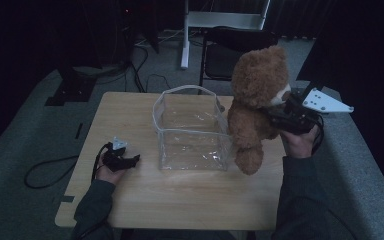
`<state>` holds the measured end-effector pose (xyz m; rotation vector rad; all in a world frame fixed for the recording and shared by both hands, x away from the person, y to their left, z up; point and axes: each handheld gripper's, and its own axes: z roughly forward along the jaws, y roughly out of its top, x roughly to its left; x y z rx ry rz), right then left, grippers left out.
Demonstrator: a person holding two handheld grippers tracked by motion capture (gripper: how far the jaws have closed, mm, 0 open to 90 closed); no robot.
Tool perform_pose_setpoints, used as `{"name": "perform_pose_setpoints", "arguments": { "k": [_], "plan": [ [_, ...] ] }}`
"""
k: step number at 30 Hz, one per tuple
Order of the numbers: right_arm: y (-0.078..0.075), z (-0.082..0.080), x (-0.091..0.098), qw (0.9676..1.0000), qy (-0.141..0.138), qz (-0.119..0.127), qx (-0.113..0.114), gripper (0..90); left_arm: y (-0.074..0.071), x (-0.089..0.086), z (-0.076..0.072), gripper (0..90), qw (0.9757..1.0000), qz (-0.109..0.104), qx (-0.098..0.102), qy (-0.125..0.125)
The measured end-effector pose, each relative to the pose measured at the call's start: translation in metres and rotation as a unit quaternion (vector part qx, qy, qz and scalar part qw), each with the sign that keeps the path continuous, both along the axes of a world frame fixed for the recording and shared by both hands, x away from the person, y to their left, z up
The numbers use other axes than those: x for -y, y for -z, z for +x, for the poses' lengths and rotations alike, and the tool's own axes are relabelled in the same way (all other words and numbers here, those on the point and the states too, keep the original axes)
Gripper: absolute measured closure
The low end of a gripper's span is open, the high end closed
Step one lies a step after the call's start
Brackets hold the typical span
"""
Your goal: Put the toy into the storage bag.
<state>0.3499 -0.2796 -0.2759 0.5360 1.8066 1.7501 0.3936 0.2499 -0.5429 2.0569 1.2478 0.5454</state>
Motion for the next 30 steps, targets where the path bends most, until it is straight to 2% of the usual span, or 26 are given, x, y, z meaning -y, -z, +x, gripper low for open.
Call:
{"name": "perform_pose_setpoints", "arguments": {
  "k": [10,17,30],
  "plan": [
    [-0.007,0.016,0.001,1.0,0.007,0.0,-0.005,39.0,0.0,0.0,0.0,27.8,1.0,0.0,0.0,0.0],
    [-0.006,0.03,0.002,0.9997,0.014,-0.003,-0.019,39.0,0.0,0.0,0.0,27.8,1.0,0.0,0.0,0.0],
    [-0.011,0.045,0.007,0.9993,0.017,0.002,-0.032,39.1,0.0,0.0,0.0,27.8,1.0,0.0,0.0,0.0]
  ]
}}
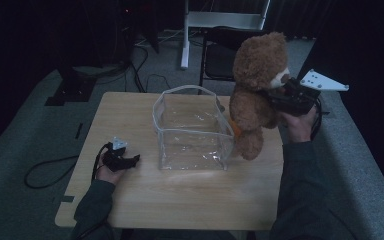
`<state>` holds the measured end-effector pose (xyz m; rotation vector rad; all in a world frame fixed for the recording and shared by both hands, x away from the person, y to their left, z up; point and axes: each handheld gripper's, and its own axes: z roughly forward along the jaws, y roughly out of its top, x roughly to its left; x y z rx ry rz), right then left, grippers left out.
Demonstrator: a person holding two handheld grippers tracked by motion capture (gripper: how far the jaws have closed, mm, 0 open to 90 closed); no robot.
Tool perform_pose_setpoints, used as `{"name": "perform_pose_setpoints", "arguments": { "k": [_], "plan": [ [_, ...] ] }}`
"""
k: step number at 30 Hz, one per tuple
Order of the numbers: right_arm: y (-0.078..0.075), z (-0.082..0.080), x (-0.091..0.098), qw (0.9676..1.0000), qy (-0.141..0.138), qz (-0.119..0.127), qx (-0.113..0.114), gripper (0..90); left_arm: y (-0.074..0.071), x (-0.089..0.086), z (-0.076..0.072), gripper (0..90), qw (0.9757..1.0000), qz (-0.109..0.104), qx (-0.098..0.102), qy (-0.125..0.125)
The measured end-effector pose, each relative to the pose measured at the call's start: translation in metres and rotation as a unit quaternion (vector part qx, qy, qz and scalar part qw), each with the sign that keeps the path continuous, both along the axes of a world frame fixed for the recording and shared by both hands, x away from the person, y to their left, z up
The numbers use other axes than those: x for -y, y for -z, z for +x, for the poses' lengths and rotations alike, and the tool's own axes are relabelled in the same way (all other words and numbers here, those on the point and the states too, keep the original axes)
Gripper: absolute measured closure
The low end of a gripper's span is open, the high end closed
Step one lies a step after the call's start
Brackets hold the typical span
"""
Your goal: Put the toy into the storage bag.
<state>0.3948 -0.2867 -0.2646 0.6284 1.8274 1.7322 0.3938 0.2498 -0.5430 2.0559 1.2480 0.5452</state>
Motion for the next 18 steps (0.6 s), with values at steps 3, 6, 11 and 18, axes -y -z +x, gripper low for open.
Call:
{"name": "perform_pose_setpoints", "arguments": {
  "k": [3,6,11,18],
  "plan": [
    [-0.002,0.002,0.001,1.0,0.003,0.0,0.002,39.1,0.0,0.0,0.0,27.8,1.0,0.0,0.0,0.0],
    [-0.005,0.004,0.001,1.0,0.004,0.0,0.002,39.1,0.0,0.0,0.0,27.8,1.0,0.0,0.0,0.0],
    [-0.01,0.006,0.001,1.0,0.007,0.001,0.005,39.2,0.0,0.0,0.0,27.8,1.0,0.0,0.0,0.0],
    [-0.017,0.01,-0.003,0.9999,0.007,0.004,0.008,39.2,0.0,0.0,0.0,27.8,1.0,0.0,0.0,0.0]
  ]
}}
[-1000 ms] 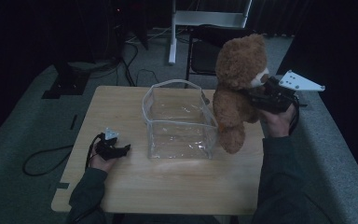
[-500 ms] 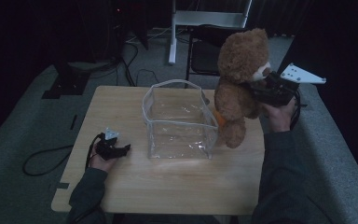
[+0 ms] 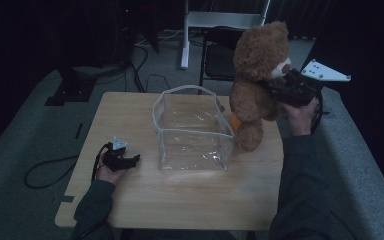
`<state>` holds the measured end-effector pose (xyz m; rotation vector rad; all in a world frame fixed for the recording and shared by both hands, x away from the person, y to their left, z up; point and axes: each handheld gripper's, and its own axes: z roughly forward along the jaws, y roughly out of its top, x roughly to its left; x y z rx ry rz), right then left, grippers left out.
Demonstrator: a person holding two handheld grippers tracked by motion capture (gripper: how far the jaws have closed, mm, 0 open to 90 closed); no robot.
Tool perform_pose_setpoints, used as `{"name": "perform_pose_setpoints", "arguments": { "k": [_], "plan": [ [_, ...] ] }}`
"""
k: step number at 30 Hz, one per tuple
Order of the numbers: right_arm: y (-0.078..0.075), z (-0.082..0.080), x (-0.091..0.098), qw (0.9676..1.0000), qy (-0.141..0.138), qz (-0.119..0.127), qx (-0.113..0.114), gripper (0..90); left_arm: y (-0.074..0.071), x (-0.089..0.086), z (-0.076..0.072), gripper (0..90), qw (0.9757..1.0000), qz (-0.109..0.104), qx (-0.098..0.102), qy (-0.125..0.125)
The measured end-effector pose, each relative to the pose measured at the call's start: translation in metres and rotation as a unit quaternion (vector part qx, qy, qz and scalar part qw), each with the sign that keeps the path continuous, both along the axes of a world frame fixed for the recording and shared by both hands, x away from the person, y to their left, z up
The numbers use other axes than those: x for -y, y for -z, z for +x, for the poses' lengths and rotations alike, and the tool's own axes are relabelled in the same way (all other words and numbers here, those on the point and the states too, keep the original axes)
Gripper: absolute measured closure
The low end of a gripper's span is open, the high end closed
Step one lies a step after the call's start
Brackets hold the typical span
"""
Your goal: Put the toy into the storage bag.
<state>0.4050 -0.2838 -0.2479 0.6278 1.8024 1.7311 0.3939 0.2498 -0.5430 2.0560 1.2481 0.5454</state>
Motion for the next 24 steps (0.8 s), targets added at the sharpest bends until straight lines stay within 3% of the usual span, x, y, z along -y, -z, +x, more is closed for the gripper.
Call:
{"name": "perform_pose_setpoints", "arguments": {
  "k": [18,24],
  "plan": [
    [-0.011,0.019,-0.023,0.9998,-0.004,0.016,0.01,39.5,0.0,0.0,0.0,27.8,1.0,0.0,0.0,0.0],
    [-0.012,0.024,-0.034,0.9999,-0.009,0.008,0.01,39.5,0.0,0.0,0.0,27.8,1.0,0.0,0.0,0.0]
  ]
}}
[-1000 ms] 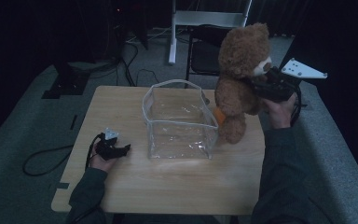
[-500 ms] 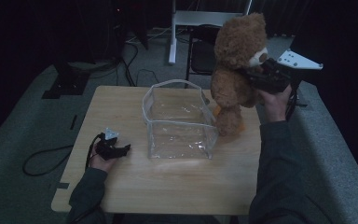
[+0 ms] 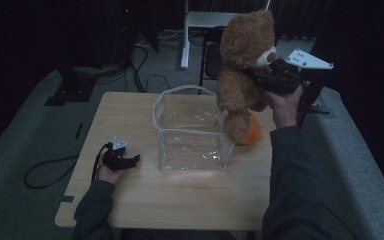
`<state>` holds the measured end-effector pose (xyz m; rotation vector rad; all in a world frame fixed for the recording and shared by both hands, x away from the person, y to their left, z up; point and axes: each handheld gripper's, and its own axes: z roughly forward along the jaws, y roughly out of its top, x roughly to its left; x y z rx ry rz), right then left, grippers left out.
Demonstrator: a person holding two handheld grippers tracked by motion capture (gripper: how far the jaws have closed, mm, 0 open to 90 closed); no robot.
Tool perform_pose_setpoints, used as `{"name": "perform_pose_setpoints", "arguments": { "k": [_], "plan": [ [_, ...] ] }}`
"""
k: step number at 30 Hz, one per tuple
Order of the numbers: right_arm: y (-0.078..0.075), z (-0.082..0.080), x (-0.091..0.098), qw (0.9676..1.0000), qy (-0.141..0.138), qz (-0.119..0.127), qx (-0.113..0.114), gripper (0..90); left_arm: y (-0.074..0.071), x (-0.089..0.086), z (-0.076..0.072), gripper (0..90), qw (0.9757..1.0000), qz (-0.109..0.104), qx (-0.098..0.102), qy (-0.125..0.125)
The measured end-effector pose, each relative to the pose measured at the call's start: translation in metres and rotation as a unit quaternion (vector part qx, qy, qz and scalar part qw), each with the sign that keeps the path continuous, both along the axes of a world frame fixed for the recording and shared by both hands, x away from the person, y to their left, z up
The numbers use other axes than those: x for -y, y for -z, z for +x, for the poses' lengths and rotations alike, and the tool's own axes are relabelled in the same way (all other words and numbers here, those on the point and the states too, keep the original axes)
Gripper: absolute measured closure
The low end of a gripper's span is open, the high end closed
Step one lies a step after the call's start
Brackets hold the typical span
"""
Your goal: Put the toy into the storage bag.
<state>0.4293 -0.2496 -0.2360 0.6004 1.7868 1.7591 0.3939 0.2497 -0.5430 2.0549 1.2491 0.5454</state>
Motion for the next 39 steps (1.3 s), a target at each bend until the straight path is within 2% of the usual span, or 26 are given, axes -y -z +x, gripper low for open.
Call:
{"name": "perform_pose_setpoints", "arguments": {
  "k": [28,39],
  "plan": [
    [-0.008,0.017,-0.048,0.9994,-0.033,0.002,0.005,39.5,0.0,0.0,0.0,27.8,1.0,0.0,0.0,0.0],
    [-0.007,0.028,-0.061,0.9995,-0.03,-0.006,0.007,39.5,0.0,0.0,0.0,27.8,1.0,0.0,0.0,0.0]
  ]
}}
